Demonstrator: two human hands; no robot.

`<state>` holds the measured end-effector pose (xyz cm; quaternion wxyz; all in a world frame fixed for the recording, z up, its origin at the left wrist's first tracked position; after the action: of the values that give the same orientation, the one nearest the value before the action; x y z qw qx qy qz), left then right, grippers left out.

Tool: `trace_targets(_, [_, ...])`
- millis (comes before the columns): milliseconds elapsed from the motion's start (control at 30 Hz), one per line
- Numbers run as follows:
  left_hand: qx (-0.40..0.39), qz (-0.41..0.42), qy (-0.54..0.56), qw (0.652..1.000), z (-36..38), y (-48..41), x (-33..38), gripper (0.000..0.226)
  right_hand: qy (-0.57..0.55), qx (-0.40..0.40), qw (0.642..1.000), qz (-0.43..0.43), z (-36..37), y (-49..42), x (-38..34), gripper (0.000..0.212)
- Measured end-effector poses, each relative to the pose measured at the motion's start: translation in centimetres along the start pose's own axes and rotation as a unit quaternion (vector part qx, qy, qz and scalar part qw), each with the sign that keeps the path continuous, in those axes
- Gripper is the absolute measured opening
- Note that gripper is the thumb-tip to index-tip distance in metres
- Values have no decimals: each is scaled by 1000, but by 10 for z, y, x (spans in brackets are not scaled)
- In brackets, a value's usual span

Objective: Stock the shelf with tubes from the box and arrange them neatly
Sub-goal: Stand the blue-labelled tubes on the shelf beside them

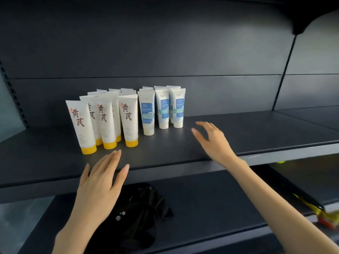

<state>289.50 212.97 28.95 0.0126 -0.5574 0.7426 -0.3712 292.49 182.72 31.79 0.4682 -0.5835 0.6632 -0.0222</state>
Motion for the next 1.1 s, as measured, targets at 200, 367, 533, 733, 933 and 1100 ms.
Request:
trace_targets(200, [-20,32,-29,999,14,-2,27,77,182,-42,982,-12,-45,52,35,64])
trace_targets(367, [-27,42,-56,997,25,6,54,78,283,-42,958,4,-91,84,71,74])
trace_targets(533, [-34,84,-88,992,43,31,91,71,363,-32,931,6,-146,123,109,81])
trace_targets(733, [-93,165,-119,975,76,91,157,85,394,-62,914,77,-214,188,177,83])
trace_targets(933, [-147,204,-71,965,135,143,223,78,398,-82,903,142,-269,257,234,82])
trace_targets(1100, [-243,227,-53,942,203,183,267,67,389,-117,884,231,-296,321,286,80])
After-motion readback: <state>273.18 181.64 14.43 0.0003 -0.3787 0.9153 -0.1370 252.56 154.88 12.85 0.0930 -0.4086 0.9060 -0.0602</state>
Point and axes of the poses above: each hand's wrist, its own y-axis away from the middle knuckle, its own z-axis out of the palm, x = y × z, the point moved 9 cm from there along -y, towards the middle knuckle, and after that the axes turned 9 degrees about x, right-handed, at the moved point
